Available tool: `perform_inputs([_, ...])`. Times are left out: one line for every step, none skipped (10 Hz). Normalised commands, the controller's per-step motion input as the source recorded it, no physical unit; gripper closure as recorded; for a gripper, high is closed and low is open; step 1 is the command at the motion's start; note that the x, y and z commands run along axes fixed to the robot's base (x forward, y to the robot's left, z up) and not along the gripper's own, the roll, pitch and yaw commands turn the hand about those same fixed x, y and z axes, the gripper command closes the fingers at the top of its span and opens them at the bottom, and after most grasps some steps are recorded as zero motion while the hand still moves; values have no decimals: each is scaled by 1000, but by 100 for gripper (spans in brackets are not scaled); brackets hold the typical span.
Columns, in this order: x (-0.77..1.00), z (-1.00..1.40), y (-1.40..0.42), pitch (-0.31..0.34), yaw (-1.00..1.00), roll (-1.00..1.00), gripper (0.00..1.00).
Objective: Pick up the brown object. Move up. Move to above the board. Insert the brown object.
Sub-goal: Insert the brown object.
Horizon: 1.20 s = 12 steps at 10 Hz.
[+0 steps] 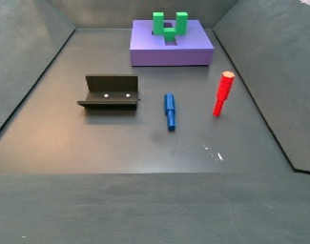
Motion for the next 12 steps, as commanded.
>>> perform_inputs([0, -371, -23, 0, -1000, 56, 100])
perform_inputs([-3, -377, 0, 0, -1000, 101, 100])
perform_inputs([-14, -391, 0, 0, -1000, 107, 100])
perform_inputs([-14, -391, 0, 0, -1000, 107, 100])
perform_inputs([-17, -391, 0, 0, -1000, 107, 100])
perform_inputs([0, -434, 0, 0, -1000, 63, 100])
perform_inputs([0, -489, 0, 0, -1000, 0, 100])
perform_inputs([0, -477, 0, -6, -1000, 0, 100])
perform_inputs([0, -454, 0, 0, -1000, 0, 100])
perform_inputs([0, -443, 0, 0, -1000, 0, 100])
perform_inputs([0, -414, 0, -7, -1000, 0, 100])
perform_inputs([0, -271, -6, -126, -1000, -71, 100])
